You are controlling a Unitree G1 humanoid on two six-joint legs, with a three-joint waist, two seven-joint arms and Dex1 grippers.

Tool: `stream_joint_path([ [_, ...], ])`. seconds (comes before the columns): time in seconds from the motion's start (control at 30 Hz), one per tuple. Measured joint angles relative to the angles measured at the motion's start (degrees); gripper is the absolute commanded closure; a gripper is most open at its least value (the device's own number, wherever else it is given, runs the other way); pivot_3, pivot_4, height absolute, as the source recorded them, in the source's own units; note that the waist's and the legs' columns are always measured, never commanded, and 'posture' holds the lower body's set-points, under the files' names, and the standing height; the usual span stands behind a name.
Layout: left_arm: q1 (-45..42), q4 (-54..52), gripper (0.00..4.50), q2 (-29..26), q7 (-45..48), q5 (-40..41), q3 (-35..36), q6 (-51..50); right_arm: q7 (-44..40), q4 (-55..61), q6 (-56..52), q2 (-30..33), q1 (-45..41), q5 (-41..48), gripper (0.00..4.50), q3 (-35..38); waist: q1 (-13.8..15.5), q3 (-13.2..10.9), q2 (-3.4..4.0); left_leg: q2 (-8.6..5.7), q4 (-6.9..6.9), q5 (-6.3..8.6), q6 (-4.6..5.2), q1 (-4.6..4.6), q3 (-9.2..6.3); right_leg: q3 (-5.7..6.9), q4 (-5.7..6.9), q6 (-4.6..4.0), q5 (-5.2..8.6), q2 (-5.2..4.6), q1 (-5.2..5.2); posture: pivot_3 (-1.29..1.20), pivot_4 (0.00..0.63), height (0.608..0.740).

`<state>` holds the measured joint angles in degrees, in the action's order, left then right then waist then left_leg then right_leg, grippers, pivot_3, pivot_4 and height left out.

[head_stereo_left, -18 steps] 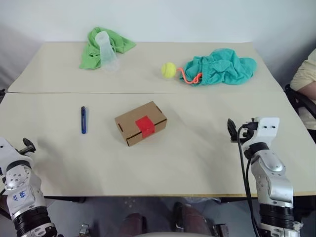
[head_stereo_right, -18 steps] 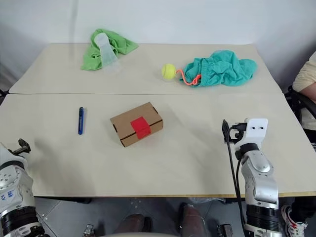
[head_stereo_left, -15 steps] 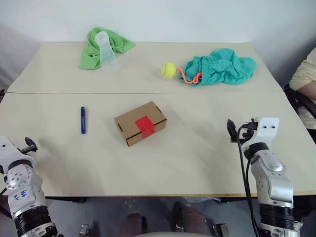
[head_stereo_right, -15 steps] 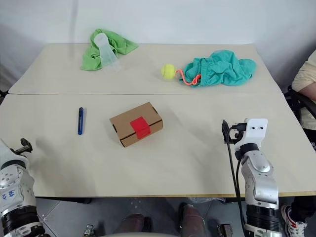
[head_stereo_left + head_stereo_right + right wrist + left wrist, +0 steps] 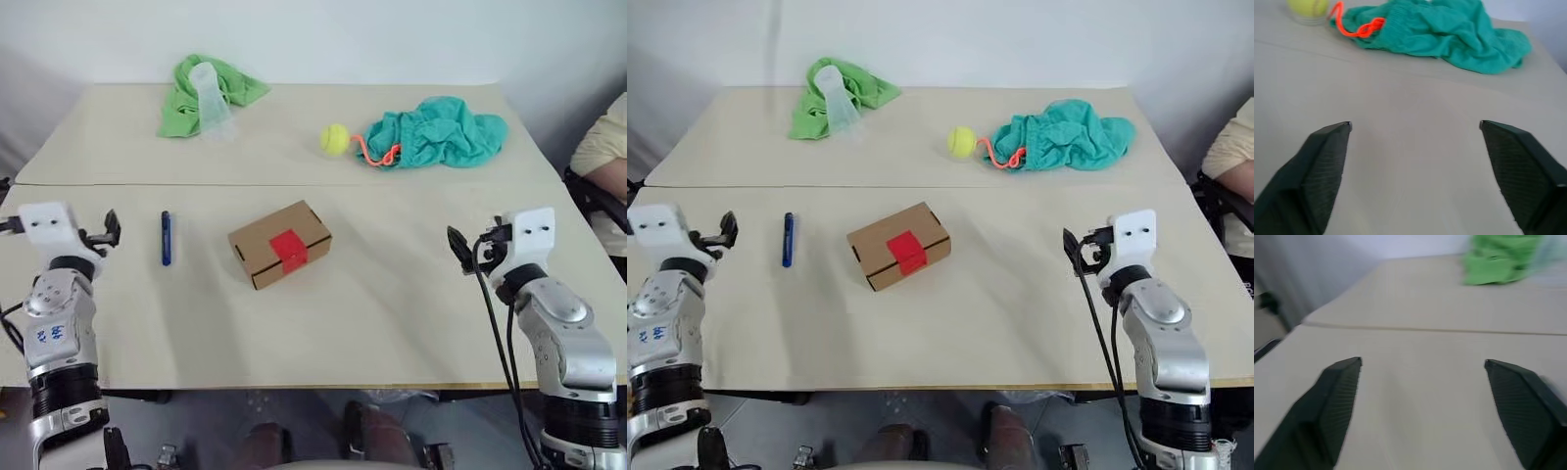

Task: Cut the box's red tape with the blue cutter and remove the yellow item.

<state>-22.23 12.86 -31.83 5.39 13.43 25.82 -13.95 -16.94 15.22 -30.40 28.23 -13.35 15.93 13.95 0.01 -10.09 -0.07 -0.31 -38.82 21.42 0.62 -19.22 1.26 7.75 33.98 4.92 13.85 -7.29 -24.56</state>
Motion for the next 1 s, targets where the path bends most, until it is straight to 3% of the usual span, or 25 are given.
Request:
stream_joint_path([
  [0.33, -7.60, -1.96, 4.46, -0.46, 17.22, 5.59, -9.19, -10.06, -4.08, 7.02, -17.20, 1.18, -5.53, 7.12, 4.50, -3.38, 0.11, -0.03, 0.00, 0.01, -0.23, 0.07, 0.07, -0.03, 0.11, 0.00, 0.01, 0.09, -0.10, 0.09, 0.01, 0.00, 0.150, 0.740],
  [0.47, -13.01, 3.90, 4.49, -0.82, 21.79, 4.52, -13.67, -11.61, -5.11, 9.99, -25.98, 1.43, -6.97, 11.16, 4.50, -6.88, 0.22, -0.03, -0.01, 0.01, -0.23, 0.09, 0.11, -0.05, 0.14, 0.03, -0.03, 0.10, -0.11, 0.16, 0.00, 0.00, 0.150, 0.740],
  [0.63, -20.40, 17.79, 4.49, -0.49, 24.32, -0.21, -17.63, -5.47, -5.01, 10.42, -32.63, -0.78, -9.92, 13.89, 4.50, -10.03, 0.20, -0.05, -0.04, 0.00, -0.25, 0.12, 0.17, -0.06, 0.33, 0.05, -0.09, 0.21, -0.18, 0.26, -0.05, 0.00, 0.150, 0.740],
  [0.83, -28.20, 32.40, 4.49, 1.25, 31.86, -4.19, -22.38, 2.85, -3.77, 5.88, -33.86, -5.74, -15.86, 13.10, 4.50, -15.88, -0.02, -0.05, -0.05, 0.01, -0.25, 0.13, 0.19, -0.10, 0.85, 0.00, -0.10, 0.23, -0.19, 0.32, -0.15, 0.00, 0.150, 0.740],
  [1.0, -29.37, 37.72, 4.49, 1.99, 42.14, -7.14, -27.17, 5.98, -3.00, -1.52, -33.88, -9.31, -20.60, 11.04, 4.50, -19.09, -0.17, -0.05, -0.05, 0.03, -0.28, 0.13, 0.18, -0.27, 0.94, -0.06, -0.10, 0.23, -0.19, 0.49, -0.35, 0.00, 0.150, 0.740],
])
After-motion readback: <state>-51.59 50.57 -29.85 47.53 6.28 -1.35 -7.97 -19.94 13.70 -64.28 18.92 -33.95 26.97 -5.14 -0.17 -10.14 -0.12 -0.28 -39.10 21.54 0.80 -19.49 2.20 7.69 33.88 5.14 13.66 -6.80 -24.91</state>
